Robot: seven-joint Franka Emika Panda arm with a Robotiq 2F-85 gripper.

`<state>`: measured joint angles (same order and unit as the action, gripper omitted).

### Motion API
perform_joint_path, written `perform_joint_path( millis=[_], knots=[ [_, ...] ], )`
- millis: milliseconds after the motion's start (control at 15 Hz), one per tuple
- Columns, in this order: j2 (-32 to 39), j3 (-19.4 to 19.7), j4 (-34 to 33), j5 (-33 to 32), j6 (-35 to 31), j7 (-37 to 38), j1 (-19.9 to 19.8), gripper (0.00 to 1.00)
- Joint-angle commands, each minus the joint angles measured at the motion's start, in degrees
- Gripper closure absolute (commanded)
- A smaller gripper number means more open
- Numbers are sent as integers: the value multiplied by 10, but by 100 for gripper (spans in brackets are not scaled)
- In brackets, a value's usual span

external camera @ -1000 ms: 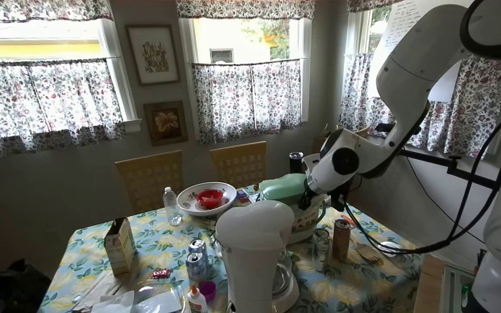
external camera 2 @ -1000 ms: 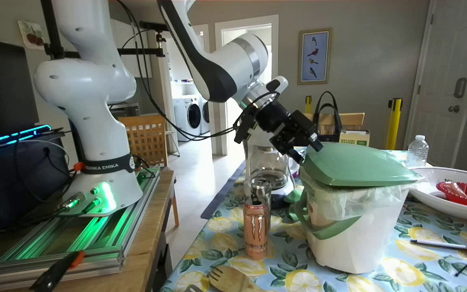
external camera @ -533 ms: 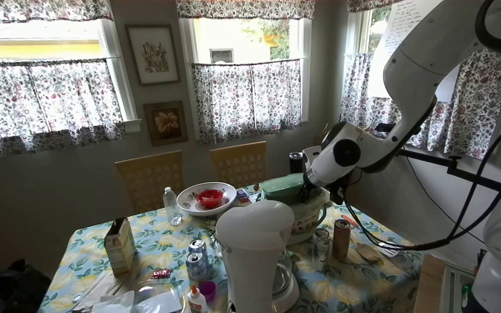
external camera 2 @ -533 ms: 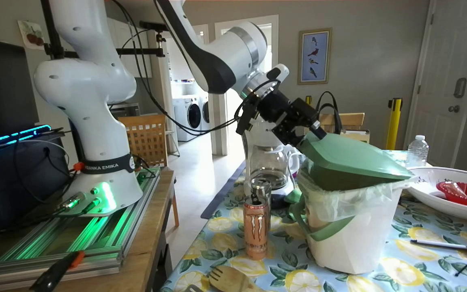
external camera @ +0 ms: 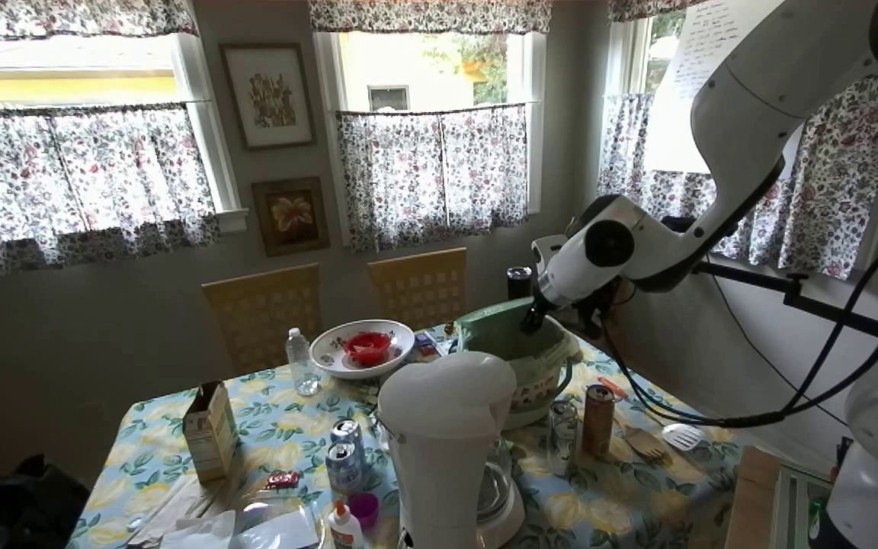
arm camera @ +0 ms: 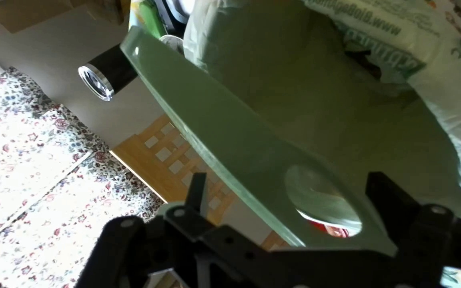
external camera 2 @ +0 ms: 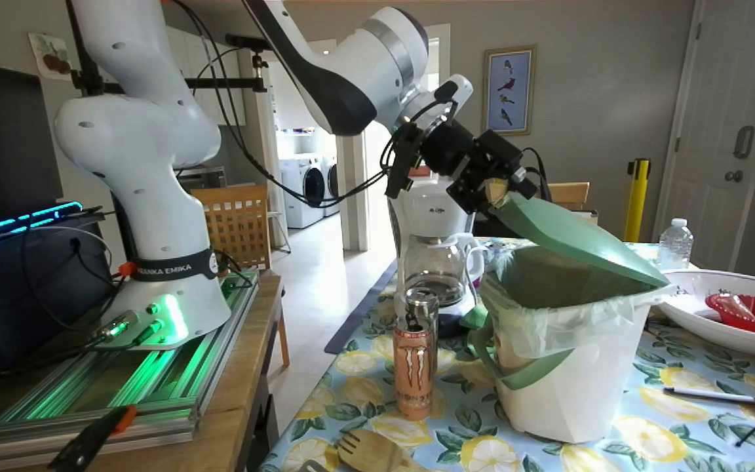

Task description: Open the white and green bin then place the two empty cans from the table inside the bin.

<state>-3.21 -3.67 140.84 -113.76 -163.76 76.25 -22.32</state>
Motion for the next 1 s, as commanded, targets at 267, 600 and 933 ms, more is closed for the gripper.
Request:
perform_joint_path(
  millis=[267, 600, 933],
  knots=[
    [-35, 14, -10, 89, -18, -104, -14, 0],
    [-34, 17, -29, 149, -16, -177, -13, 0],
    [-28, 17, -56, 211, -9, -248, -11, 0]
  ],
)
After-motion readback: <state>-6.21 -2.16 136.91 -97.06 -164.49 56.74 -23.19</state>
